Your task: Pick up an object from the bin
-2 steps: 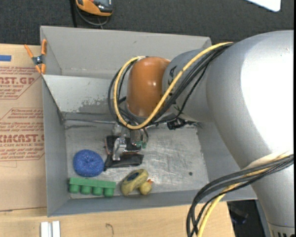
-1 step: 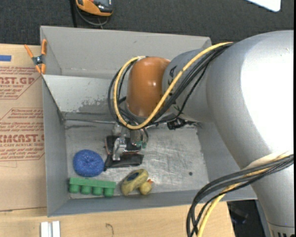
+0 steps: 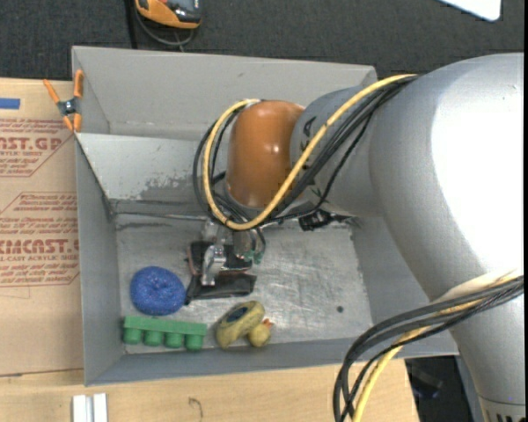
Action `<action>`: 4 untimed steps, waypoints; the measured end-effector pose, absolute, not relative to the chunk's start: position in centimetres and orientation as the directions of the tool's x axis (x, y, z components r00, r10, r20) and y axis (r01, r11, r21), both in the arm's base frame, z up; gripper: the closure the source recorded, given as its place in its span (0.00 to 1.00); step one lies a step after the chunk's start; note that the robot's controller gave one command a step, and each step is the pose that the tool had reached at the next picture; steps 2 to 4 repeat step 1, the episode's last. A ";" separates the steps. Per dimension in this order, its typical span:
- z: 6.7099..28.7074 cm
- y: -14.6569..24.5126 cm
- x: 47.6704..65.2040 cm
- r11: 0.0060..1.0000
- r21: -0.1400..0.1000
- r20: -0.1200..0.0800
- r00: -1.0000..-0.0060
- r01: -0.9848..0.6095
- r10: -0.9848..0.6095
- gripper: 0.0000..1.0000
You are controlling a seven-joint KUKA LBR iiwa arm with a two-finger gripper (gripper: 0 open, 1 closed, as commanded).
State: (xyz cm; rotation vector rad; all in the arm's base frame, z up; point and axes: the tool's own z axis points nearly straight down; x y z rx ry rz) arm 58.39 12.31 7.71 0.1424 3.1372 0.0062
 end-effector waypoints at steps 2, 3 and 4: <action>8.5 12.2 58.4 0.996 0.002 0.000 -0.996 0.091 0.091 1.00; 8.5 12.2 58.4 0.996 0.002 0.000 -0.996 0.091 0.091 1.00; 8.5 12.2 58.4 0.996 0.002 0.000 -0.996 0.091 0.091 1.00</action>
Offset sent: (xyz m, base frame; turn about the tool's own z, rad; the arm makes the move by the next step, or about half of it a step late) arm 0.0001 -0.0001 0.0729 0.0000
